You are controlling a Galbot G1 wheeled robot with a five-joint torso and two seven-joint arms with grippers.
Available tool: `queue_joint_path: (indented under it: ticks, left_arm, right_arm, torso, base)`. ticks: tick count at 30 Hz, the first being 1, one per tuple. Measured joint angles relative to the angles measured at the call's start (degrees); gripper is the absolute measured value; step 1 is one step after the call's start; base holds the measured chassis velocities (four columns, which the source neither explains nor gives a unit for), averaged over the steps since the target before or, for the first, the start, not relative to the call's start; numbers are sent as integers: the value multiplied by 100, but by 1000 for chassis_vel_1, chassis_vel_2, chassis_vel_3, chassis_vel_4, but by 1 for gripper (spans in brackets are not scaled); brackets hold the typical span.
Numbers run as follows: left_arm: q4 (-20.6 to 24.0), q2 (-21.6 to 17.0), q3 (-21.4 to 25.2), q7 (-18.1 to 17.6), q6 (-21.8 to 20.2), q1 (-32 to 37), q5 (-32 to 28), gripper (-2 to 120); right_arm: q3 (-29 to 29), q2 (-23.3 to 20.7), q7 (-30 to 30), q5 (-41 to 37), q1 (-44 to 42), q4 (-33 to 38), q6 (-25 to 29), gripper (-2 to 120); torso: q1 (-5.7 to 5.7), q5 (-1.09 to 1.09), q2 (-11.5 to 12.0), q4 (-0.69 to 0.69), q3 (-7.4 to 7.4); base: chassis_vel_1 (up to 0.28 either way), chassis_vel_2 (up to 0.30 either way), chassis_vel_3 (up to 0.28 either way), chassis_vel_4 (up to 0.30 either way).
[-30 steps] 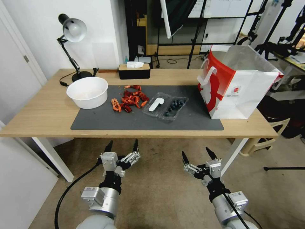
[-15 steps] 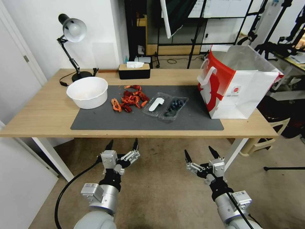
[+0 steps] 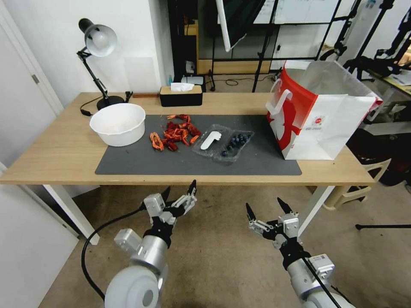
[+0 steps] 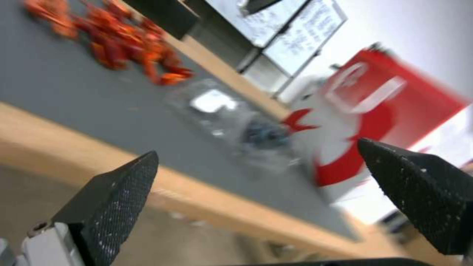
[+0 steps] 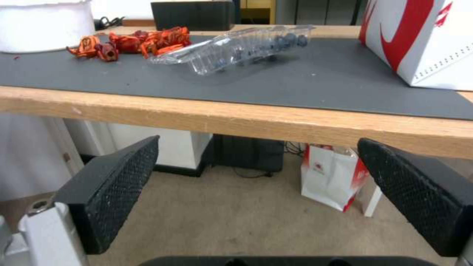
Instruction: Close the takeout container lid, then place the container into the takeout bag.
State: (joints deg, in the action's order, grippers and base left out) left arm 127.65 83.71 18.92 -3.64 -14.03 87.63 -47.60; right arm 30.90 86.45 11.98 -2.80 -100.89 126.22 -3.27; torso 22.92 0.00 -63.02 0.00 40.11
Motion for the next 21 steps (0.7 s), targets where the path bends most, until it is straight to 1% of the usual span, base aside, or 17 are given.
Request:
queue_joint_path:
  ticks: [1, 2, 5, 6, 8, 9, 11, 13, 14, 16, 17, 18, 19, 20, 21]
  left_arm:
    - [2, -58, 3, -47, -84, -127, -373, 100]
    - [2, -58, 3, -47, -84, -127, -373, 100]
    - [-32, -266, 68, -348, -388, -674, -1748, 100]
    - [-32, -266, 68, -348, -388, -674, -1748, 100]
    - [-165, -388, 91, -610, -544, -1017, -2437, 100]
    - [-165, -388, 91, -610, -544, -1017, -2437, 100]
    - [-348, -481, 81, -870, -663, -1353, -2905, 100]
    - [-554, -535, 29, -1104, -755, -1680, -3197, 100]
    - [-554, -535, 29, -1104, -755, -1680, -3197, 100]
    - [-754, -556, -55, -1362, -846, -2031, -3421, 100]
    - [-754, -556, -55, -1362, -846, -2031, -3421, 100]
    - [-882, -552, -122, -1515, -887, -2252, -3506, 100]
    - [-998, -531, -200, -1743, -964, -2498, -3605, 100]
    - [-998, -531, -200, -1743, -964, -2498, -3605, 100]
    - [-1087, -495, -265, -1978, -1043, -2698, -3705, 100]
  right_arm:
    - [-10, -2, 1, 0, 9, -9, -10, 100]
    - [-10, -2, 1, 0, 9, -9, -10, 100]
    - [-14, 1, 3, 9, 9, -27, -24, 100]
    - [-14, 1, 3, 9, 9, -27, -24, 100]
    - [-11, 10, 4, 26, 5, -37, -35, 100]
    - [-11, 10, 4, 26, 5, -37, -35, 100]
    - [-8, 26, 4, 53, 5, -37, -57, 100]
    - [-6, 45, 4, 79, 5, -37, -77, 100]
    - [-6, 45, 4, 79, 5, -37, -77, 100]
    - [2, 65, 4, 106, -6, -37, -82, 100]
    - [2, 65, 4, 106, -6, -37, -82, 100]
    - [12, 73, 3, 119, -17, -37, -82, 100]
    - [24, 81, -2, 131, -27, -37, -83, 100]
    - [24, 81, -2, 131, -27, -37, -83, 100]
    - [28, 88, -5, 141, -33, -36, -86, 100]
  torso:
    - [0, 1, 0, 1, 0]
    - [0, 1, 0, 1, 0]
    - [0, 0, 0, -1, 0]
    - [0, 0, 0, -1, 0]
    - [0, 0, 0, 0, 0]
    - [0, 0, 0, 0, 0]
    - [0, 0, 0, 0, 0]
    - [1, 0, 0, 1, 1]
    - [1, 0, 0, 1, 1]
    - [0, 0, 0, 1, 1]
    - [0, 0, 0, 1, 1]
    - [1, 0, 0, 0, 0]
    - [1, 1, 0, 0, 1]
    - [1, 1, 0, 0, 1]
    - [1, 0, 0, -1, 1]
  base:
    - [0, 0, 0, 0]
    - [0, 0, 0, 0]
    - [0, 0, 0, 0]
    - [0, 0, 0, 0]
    - [0, 0, 0, 0]
    - [0, 0, 0, 0]
    - [0, 0, 0, 0]
    - [0, 0, 0, 0]
    - [0, 0, 0, 0]
    - [0, 0, 0, 0]
    - [0, 0, 0, 0]
    - [0, 0, 0, 0]
    - [0, 0, 0, 0]
    - [0, 0, 0, 0]
    - [0, 0, 0, 0]
